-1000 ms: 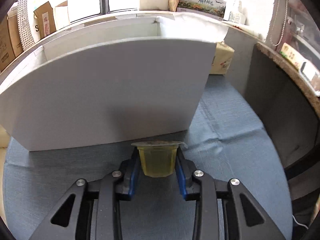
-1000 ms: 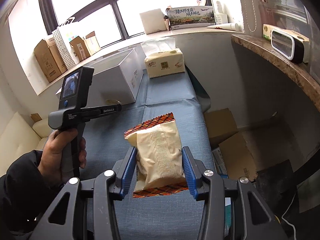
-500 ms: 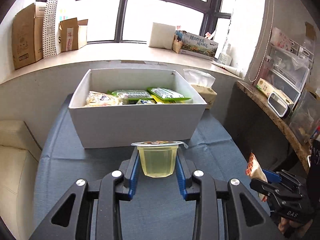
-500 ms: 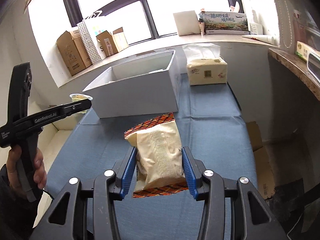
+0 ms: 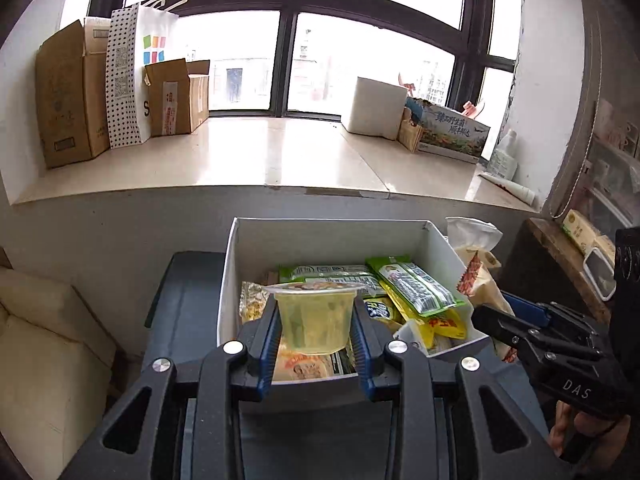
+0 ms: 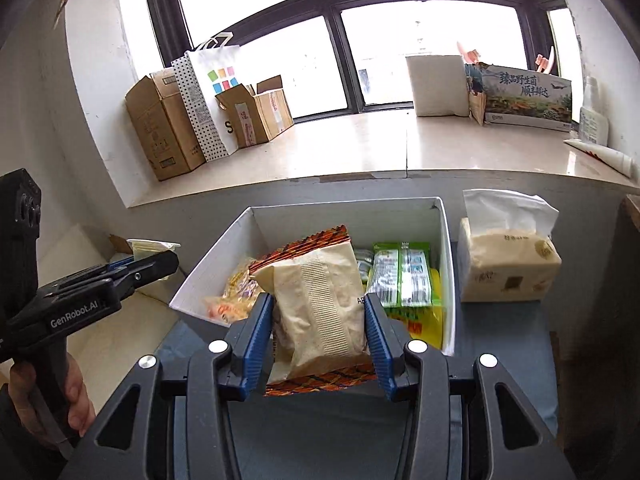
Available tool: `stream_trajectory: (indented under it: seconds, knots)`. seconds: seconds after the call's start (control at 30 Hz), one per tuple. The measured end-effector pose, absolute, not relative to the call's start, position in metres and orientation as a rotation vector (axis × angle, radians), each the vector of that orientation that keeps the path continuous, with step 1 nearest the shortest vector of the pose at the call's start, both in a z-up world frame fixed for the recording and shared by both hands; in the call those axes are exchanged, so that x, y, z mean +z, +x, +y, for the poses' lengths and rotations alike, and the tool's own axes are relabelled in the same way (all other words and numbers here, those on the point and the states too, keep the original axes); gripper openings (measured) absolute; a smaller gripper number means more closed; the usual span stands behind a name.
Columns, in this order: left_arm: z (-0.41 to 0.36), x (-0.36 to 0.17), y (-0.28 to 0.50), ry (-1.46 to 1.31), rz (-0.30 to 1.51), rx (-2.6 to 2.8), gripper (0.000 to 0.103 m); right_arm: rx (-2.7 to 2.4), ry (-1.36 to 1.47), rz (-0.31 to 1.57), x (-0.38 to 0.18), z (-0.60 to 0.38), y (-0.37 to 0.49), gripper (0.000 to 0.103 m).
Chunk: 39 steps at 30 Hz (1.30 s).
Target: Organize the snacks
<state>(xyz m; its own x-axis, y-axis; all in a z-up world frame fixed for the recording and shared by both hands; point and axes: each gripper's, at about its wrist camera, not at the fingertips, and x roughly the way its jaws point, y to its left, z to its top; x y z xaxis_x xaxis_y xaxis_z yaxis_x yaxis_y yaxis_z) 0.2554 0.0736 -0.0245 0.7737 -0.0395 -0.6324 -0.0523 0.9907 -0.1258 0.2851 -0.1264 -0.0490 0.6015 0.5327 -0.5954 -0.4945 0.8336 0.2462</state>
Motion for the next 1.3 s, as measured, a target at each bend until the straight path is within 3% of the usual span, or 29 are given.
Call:
stream_trajectory:
  seconds: [0.13, 0.17, 0.2, 0.23, 0.3, 0.57, 0.87, 1.3]
  knots:
    - [0.078, -0.04, 0.294, -0.174, 0.74, 0.001, 0.037, 0.583, 0.047, 0.734, -0.06, -0.108, 0.327, 0.056]
    - [0.079, -0.044, 0.301, -0.177, 0.756, -0.009, 0.037, 0.573, 0.039, 0.742, -0.064, -0.106, 0.334, 0.068]
    - [0.078, -0.049, 0.308, -0.176, 0.786, -0.019, 0.046, 0.567, 0.038, 0.765, -0.069, -0.105, 0.341, 0.08]
    - [0.077, -0.053, 0.313, -0.17, 0.81, -0.014, 0.068, 0.564, 0.043, 0.794, -0.073, -0.104, 0.347, 0.1]
    - [0.073, -0.056, 0.312, -0.132, 0.797, 0.01, 0.103, 0.544, 0.073, 0.79, -0.075, -0.111, 0.346, 0.102]
    - [0.074, -0.042, 0.295, -0.087, 0.726, 0.022, 0.103, 0.463, -0.017, 0.7, -0.057, -0.133, 0.325, 0.103]
    - [0.068, 0.018, 0.215, -0.047, 0.537, 0.079, 0.103, 0.348, -0.134, 0.461, 0.003, -0.145, 0.261, 0.103]
    - [0.05, 0.039, 0.087, -0.075, 0.579, 0.038, 0.103, 0.455, -0.054, 0.493, 0.039, -0.182, 0.148, 0.103]
